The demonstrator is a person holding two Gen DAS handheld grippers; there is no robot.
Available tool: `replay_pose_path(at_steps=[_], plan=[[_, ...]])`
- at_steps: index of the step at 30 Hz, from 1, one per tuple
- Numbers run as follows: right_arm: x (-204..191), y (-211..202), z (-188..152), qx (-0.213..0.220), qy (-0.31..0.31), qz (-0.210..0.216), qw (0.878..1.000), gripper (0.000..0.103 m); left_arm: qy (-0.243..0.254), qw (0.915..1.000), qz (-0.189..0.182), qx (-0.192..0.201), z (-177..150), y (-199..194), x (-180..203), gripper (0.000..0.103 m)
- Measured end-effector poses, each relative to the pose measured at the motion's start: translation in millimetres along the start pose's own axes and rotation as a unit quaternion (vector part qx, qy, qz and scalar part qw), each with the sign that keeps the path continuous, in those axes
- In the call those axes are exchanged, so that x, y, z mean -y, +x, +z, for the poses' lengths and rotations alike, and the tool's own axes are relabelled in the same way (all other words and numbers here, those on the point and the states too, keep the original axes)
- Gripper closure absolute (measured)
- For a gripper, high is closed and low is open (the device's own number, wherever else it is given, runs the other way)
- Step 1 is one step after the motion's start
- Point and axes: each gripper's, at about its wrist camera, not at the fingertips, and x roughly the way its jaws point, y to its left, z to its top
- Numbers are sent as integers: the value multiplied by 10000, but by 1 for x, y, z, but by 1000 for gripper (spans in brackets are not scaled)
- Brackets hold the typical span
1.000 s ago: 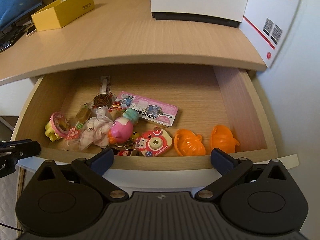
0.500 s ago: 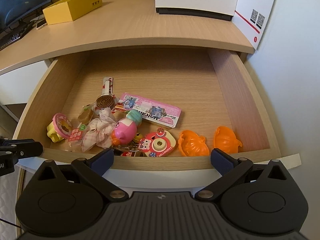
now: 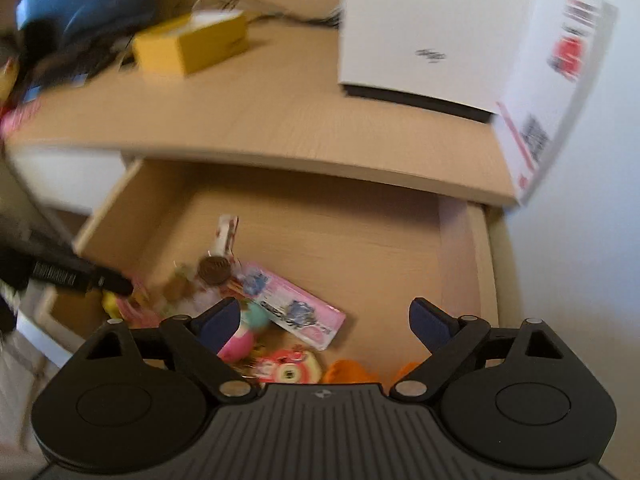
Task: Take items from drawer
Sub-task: 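Lower both tools into the open drawer toward the toys and candies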
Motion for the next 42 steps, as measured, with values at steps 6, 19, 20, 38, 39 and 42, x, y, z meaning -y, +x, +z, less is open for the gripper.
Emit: replay_pose_path(at_steps=[6, 19, 20, 38, 39, 42], plan=[[28, 31, -4, -201, 291, 192, 9992, 11, -445, 9955, 613, -570, 14, 40, -15, 88], [46, 72, 8, -638, 1371, 1088, 9825, 11, 133, 9965, 120, -816, 18, 64, -3, 82], [42, 74, 10, -687, 1347, 1147, 9818, 11, 234, 9968, 46, -769, 17, 63, -1, 81], [45, 94, 23, -960, 1129, 607, 9871, 11, 1012, 9918, 204, -756, 17, 63, 5, 58], [45, 94, 23, -965, 1097, 584, 9875, 11, 924, 9923, 36, -828, 17, 64, 4, 62], [45, 92, 23, -937, 1005, 570, 9889, 11, 1195, 9882, -137, -946, 14, 65, 11, 61]])
